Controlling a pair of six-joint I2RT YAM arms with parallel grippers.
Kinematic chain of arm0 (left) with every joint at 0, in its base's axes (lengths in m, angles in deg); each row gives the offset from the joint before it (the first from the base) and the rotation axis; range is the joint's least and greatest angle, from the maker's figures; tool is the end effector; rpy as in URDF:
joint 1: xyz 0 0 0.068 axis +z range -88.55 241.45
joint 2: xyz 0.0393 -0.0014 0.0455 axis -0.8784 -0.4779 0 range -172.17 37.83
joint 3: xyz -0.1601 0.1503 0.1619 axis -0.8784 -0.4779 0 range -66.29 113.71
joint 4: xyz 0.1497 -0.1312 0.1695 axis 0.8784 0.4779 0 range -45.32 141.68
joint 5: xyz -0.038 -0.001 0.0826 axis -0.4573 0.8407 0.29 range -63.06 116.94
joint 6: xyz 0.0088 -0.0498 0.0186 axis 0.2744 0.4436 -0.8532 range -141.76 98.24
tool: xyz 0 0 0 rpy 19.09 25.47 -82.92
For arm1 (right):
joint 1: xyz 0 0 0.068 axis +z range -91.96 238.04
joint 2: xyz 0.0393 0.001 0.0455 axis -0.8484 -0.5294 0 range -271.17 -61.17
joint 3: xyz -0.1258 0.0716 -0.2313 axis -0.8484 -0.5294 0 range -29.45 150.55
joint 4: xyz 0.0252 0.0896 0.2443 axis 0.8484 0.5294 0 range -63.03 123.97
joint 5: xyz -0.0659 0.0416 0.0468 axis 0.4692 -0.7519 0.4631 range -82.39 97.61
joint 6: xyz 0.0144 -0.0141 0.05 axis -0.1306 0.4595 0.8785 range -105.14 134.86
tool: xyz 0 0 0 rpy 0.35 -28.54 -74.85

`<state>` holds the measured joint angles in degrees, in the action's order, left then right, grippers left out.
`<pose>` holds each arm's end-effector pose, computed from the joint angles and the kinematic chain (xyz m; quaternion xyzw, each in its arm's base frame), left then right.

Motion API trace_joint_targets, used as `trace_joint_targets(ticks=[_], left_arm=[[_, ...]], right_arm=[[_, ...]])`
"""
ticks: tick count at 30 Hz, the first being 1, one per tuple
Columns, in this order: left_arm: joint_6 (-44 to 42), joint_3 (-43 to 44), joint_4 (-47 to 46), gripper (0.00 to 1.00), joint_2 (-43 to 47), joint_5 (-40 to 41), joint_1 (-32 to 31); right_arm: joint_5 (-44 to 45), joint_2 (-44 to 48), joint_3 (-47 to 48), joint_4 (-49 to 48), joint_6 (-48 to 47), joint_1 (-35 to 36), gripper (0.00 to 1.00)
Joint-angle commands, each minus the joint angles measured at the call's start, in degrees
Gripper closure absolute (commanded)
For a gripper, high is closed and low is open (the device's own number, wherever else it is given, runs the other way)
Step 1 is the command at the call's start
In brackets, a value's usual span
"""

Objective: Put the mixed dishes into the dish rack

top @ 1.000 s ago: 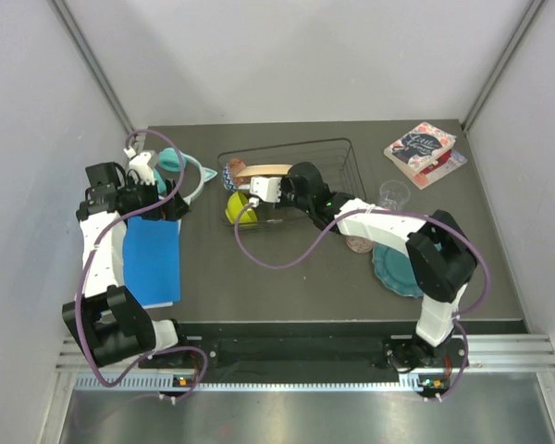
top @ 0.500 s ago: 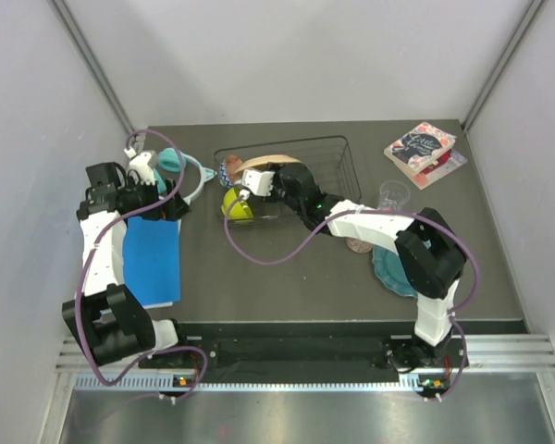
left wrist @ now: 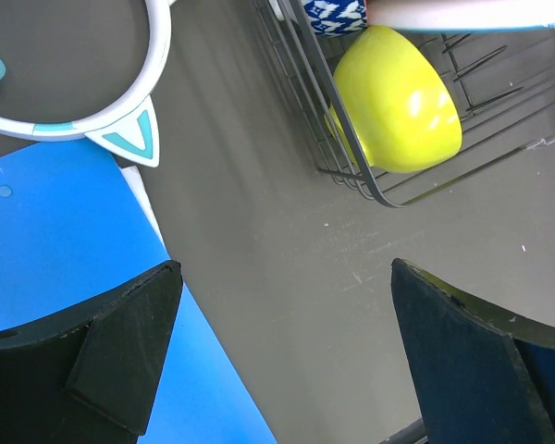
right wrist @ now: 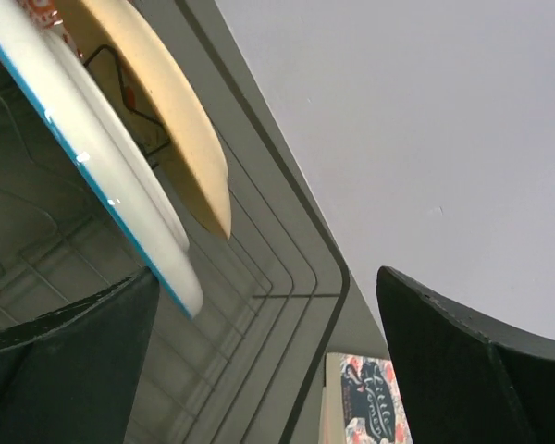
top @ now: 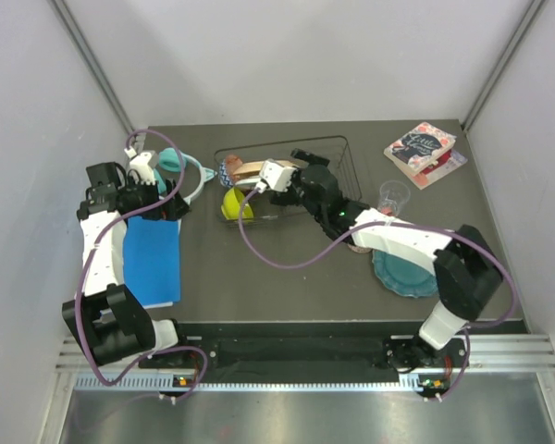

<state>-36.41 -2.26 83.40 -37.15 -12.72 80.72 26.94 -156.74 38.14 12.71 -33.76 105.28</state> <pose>0.2615 0.0674 0.3035 0.0813 0.8870 -0.2100 0.4031 0.2765 0.2817 0.2889 -0.5061 0.5965 -0.1393 0.6072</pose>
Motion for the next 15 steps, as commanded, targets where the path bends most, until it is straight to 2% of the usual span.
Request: trace_joint_targets(ticks=[1, 2, 3, 4, 5, 6, 7, 8, 11, 14, 15], left_arm=[[-0.11, 1.1, -2.07, 0.01, 0.27, -1.56, -1.16], [-0.89, 1.01, -1.98, 0.01, 0.27, -0.43, -1.86], [-1.77, 1.01, -1.02, 0.01, 0.36, 0.54, -3.08], [-2.56, 1.1, -0.41, 0.01, 0.45, 1.68, -6.05], [-3.7, 1.1, -0.05, 0.01, 0.8, 4.13, -7.91], [-3.89, 0.92, -0.4, 0.01, 1.93, 5.37, -9.76], [-3.98, 0.75, -1.1, 0.01, 2.64, 6.95, -14.04], [-3.63, 0.75, -2.06, 0.01, 3.17, 8.27, -16.0], [-1.87, 3.02, -1.64, 0.01, 3.0, 9.25, -20.74], [-2.13, 7.42, 2.49, 0.01, 0.8, 10.47, -26.02], [-2.74, 8.38, 3.02, 0.01, 0.71, 12.74, -30.12]], right_arm=[[5.07, 11.0, -2.37, 1.5, 9.31, 0.48, 0.01], [6.93, 12.58, -2.2, 2.82, 11.86, 0.31, 0.01], [8.6, 15.65, -1.85, 4.58, 19.02, -0.22, 0.0], [10.97, 17.24, -0.11, 10.68, 24.22, -1.79, 0.0], [10.64, 18.74, 1.04, 14.23, 29.93, -3.11, 0.0], [8.55, 21.97, 1.83, 19.22, 39.99, -7.3, 0.0], [2.26, 23.92, 0.97, 24.32, 42.97, -9.52, 0.0], [-0.15, 25.77, -0.6, 25.15, 44.21, -11.02, 0.0], [2.36, 32.8, -7.2, 26.82, 51.57, -14.45, 0.0], [3.86, 37.64, -10.89, 34.8, 66.06, -23.66, 0.0], [1.7, 39.56, -11.95, 37.61, 74.38, -30.91, 0.0]])
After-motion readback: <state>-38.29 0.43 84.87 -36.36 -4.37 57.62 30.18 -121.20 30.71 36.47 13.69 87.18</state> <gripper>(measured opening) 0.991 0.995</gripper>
